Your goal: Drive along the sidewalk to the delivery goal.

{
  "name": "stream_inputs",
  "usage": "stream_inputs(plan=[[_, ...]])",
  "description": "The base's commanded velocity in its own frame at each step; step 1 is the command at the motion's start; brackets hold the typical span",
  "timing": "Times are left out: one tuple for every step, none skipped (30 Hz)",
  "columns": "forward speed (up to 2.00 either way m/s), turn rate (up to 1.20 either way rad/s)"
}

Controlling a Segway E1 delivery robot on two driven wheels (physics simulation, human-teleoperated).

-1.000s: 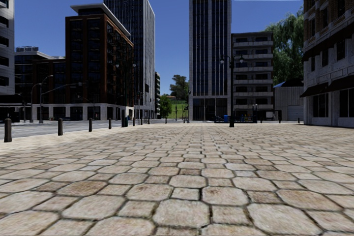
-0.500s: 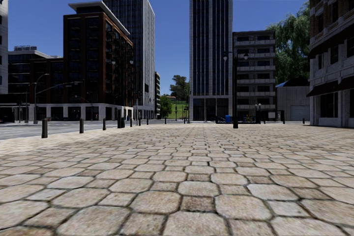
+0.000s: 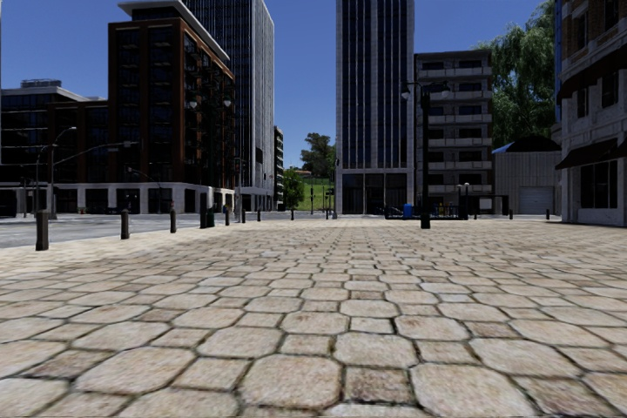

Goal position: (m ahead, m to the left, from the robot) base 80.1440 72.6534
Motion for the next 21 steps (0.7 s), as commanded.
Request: stream_inputs(plan=[[2.00,0.00],[2.00,0.00],[2.00,0.00],[2.00,0.00],[2.00,0.00],[2.00,0.00],[2.00,0.00],[2.00,0.00],[2.00,0.00],[2.00,0.00],[2.00,0.00],[2.00,0.00],[2.00,0.00],[2.00,0.00],[2.00,0.00],[2.00,0.00],[2.00,0.00],[2.00,0.00],[2.00,0.00],[2.00,0.00],[2.00,0.00]])
